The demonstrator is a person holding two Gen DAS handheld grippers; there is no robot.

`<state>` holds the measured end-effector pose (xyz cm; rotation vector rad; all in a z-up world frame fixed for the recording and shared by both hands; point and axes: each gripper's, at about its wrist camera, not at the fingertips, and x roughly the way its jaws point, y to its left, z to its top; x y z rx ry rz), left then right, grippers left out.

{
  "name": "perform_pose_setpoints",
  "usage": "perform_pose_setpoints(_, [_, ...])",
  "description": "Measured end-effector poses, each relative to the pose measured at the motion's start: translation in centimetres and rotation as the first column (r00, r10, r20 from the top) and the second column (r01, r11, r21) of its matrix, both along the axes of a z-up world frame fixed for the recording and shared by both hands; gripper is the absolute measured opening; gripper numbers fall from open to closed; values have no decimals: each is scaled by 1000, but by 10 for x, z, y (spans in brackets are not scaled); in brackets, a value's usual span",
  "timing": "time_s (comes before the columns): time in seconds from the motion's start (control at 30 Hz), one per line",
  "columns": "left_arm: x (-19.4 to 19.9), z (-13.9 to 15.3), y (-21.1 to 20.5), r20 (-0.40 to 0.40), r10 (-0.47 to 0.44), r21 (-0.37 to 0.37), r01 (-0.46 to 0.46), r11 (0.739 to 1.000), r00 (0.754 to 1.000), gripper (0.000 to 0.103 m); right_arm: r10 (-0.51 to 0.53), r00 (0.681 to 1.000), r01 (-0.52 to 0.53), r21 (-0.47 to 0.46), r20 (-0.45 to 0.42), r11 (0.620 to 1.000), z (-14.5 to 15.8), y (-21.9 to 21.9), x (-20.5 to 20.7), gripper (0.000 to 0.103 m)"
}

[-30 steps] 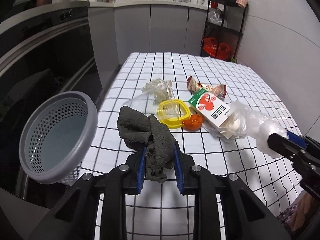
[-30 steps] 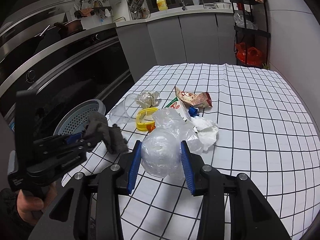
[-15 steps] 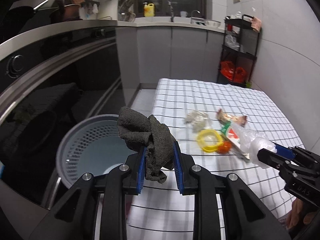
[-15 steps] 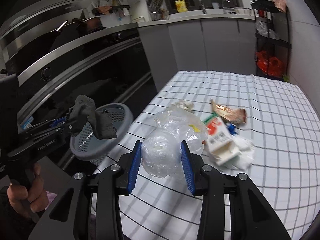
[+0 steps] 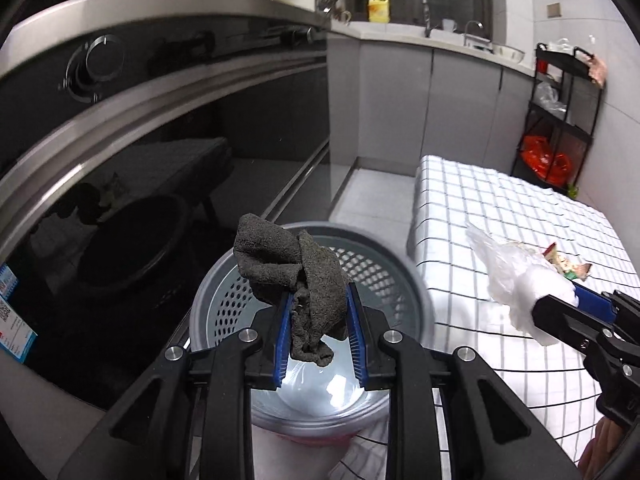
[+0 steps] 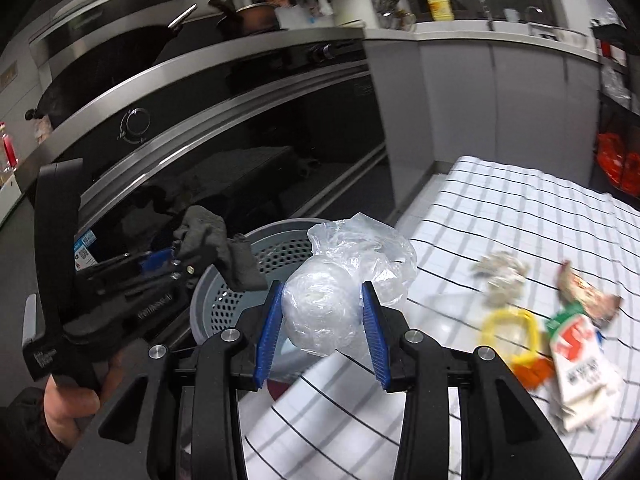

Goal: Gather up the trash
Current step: 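Carry cloth and bag over the grey basket and open both tools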

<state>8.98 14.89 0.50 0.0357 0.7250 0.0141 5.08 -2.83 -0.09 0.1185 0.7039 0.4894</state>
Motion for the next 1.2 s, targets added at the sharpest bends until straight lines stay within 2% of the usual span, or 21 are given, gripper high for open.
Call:
perform_pose_setpoints(0.3, [21, -28, 22, -69, 45, -10, -46, 999, 997, 25, 63, 996, -64, -15, -58, 998, -22, 34, 35, 38])
perform_pose_setpoints(0.63, [30, -44, 29, -115, 61, 13, -60, 998, 991, 28, 76, 989, -78, -14, -131, 997, -48, 51, 62, 38])
perform_pose_setpoints(1.03, [40, -61, 38, -192, 63, -18, -68, 998, 979, 28, 87, 982, -91, -18, -170, 996, -58, 63, 68, 38])
perform_pose_setpoints(1.2, [40, -63, 42, -198, 69, -16, -74, 997, 978, 30, 83, 980, -85, -6, -179, 996, -62, 62, 69, 38])
